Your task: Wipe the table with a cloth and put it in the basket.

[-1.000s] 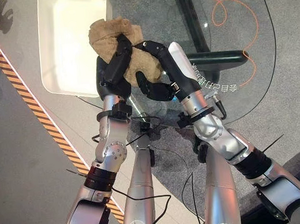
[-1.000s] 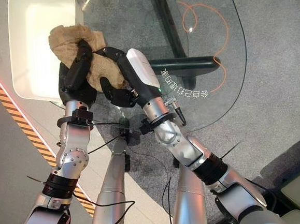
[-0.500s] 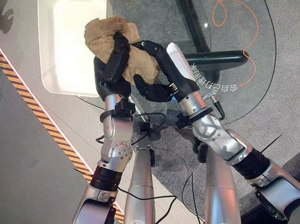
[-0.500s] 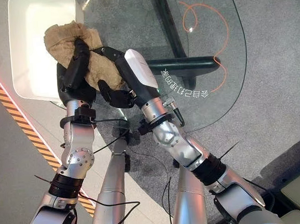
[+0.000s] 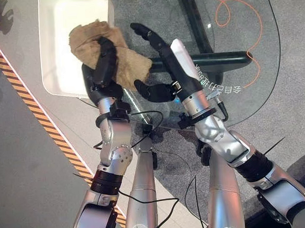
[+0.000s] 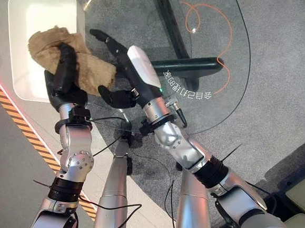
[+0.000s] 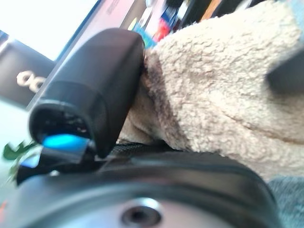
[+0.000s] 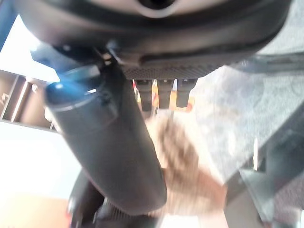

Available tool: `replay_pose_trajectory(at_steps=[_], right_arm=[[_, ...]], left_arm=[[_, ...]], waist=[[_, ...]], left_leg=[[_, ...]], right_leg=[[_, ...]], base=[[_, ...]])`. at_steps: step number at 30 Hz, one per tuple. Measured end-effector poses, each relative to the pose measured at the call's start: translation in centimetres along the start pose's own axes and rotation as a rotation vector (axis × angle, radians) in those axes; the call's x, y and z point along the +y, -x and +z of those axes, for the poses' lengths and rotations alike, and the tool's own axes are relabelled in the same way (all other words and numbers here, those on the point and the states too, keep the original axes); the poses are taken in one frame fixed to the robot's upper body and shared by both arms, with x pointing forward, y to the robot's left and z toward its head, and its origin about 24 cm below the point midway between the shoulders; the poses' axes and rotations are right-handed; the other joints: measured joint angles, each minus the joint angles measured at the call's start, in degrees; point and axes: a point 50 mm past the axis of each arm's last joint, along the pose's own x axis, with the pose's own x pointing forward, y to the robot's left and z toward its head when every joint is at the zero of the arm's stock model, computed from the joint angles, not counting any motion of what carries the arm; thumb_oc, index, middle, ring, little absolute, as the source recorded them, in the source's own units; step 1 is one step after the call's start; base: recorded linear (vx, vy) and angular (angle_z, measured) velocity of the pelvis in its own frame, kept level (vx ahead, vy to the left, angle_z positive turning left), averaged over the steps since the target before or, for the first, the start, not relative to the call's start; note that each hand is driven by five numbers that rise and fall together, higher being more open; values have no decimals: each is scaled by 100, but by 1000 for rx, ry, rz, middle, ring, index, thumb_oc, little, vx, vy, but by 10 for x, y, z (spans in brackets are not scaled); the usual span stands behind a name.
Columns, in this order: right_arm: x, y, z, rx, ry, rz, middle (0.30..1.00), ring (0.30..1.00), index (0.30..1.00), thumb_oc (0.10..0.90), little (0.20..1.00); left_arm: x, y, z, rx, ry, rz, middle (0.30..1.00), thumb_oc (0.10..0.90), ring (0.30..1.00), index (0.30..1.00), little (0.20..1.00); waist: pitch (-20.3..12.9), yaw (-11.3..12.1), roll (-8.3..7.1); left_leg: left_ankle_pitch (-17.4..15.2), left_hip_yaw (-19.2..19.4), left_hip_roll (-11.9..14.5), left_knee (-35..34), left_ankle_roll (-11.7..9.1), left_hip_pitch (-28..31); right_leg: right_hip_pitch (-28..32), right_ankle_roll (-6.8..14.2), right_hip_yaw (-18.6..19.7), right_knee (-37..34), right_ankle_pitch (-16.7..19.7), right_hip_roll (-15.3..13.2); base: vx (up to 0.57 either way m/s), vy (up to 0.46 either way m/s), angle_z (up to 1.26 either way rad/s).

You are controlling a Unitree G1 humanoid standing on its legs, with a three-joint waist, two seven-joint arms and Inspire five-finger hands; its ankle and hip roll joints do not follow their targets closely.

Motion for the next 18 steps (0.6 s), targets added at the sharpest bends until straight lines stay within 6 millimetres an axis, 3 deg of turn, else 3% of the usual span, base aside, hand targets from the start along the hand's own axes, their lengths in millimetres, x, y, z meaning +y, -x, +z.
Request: replay_pose_trajectory(at_steps=[18], right_arm=[[-2, -4, 5, -19, -4, -24, 900, 900, 900, 800, 900]], left_arm=[[2, -1, 6, -52, 30, 37, 300, 100, 300, 300, 200]], waist=[[0, -6, 0]], left_leg=[[0, -2, 0, 3, 0, 0]], right_leg=[[-3, 0, 1, 7, 0, 0]], base=[[0, 0, 0]])
